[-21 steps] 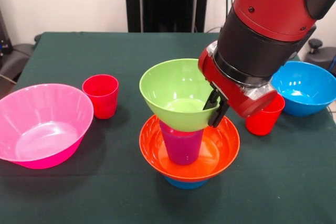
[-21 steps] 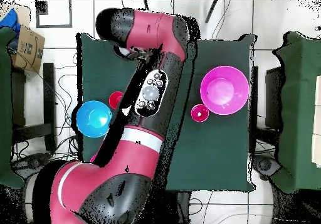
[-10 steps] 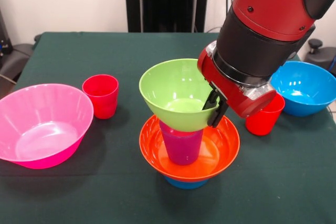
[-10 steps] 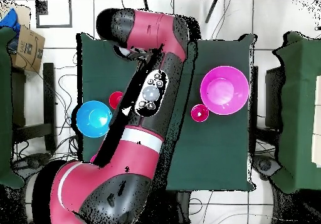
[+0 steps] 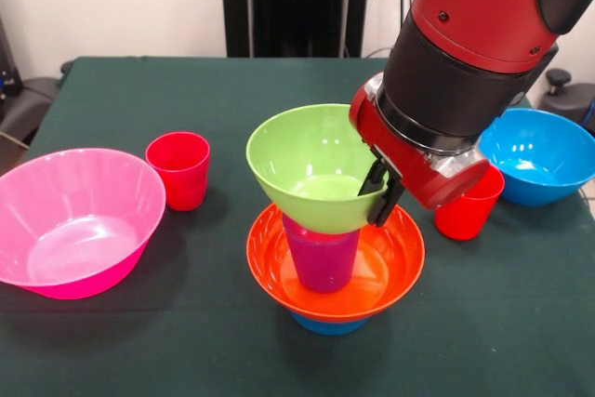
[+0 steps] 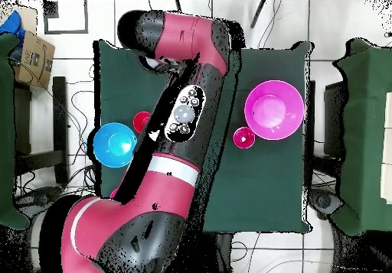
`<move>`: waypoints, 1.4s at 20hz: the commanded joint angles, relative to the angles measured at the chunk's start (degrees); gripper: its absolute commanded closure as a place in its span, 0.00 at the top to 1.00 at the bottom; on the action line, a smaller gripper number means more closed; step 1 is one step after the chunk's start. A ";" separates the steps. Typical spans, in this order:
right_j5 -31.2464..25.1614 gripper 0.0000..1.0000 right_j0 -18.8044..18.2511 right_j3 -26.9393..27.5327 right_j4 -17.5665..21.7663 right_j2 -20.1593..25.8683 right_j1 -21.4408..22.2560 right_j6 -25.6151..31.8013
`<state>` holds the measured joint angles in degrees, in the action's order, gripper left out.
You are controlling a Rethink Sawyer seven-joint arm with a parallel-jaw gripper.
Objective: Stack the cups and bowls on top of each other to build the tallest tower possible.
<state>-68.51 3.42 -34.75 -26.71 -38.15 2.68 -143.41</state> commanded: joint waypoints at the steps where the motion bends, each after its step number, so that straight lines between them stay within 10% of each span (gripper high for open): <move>1: 5.15 0.00 0.24 -5.74 5.82 6.01 -1.99 3.43; 28: 7.40 0.00 -0.10 -8.88 6.84 6.44 -0.52 6.00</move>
<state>-66.08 3.42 -37.30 -26.71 -38.15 3.78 -143.41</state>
